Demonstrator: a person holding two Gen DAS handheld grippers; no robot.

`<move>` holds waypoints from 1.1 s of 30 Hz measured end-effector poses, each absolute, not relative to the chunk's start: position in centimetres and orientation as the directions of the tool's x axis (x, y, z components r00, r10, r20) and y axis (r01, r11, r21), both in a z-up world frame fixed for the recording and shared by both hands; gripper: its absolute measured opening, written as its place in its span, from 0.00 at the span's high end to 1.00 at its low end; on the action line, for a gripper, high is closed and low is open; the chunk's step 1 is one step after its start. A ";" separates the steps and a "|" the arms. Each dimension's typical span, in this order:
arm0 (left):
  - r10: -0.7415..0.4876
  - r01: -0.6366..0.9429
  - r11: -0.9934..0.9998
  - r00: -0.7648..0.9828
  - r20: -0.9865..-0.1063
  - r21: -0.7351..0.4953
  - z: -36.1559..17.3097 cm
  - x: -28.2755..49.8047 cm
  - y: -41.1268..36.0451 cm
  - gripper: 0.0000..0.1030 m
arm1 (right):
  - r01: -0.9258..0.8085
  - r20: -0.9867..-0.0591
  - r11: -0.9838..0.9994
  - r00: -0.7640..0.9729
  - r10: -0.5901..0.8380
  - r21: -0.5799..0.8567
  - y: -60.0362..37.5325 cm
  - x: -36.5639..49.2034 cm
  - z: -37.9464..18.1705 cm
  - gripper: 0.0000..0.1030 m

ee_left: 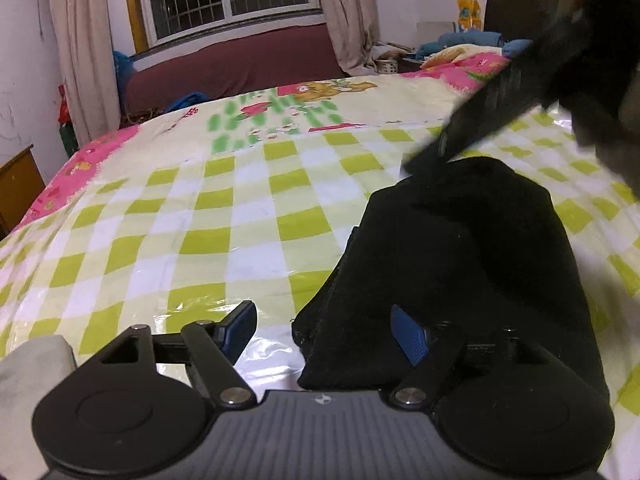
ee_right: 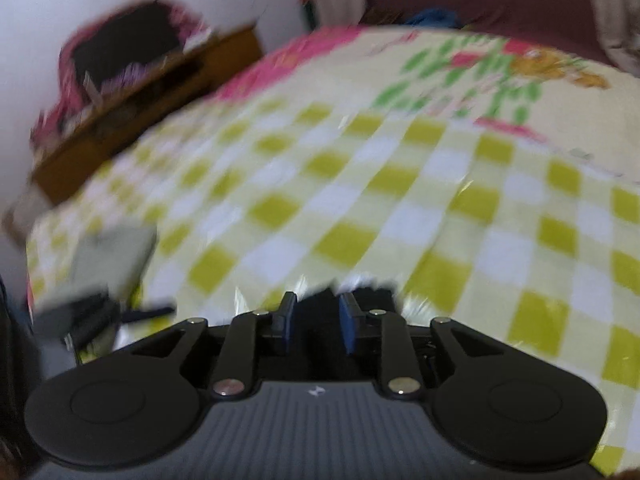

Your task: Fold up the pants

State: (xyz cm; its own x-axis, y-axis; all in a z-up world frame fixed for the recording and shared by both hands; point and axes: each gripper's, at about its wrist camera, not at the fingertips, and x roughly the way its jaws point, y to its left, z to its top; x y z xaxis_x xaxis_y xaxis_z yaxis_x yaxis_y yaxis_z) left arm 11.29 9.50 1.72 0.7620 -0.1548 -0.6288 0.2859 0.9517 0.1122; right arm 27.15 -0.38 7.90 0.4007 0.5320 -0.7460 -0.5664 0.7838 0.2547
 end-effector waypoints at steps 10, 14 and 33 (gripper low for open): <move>-0.207 0.315 0.949 0.686 -0.698 0.028 -0.3 13.7 10.3 0.06 | -0.308 -0.821 0.920 0.440 0.364 0.243 -3.0 31.1 2.3 1.00; -0.189 0.301 0.951 0.746 -0.638 0.070 2.5 12.7 10.3 0.07 | -0.274 -0.728 0.914 0.554 0.404 0.299 -6.9 26.6 5.4 0.92; -0.201 0.320 0.947 0.638 -0.743 0.018 -1.2 16.9 8.7 0.00 | -0.158 -0.748 0.895 0.500 0.438 0.418 -8.3 22.7 0.5 0.61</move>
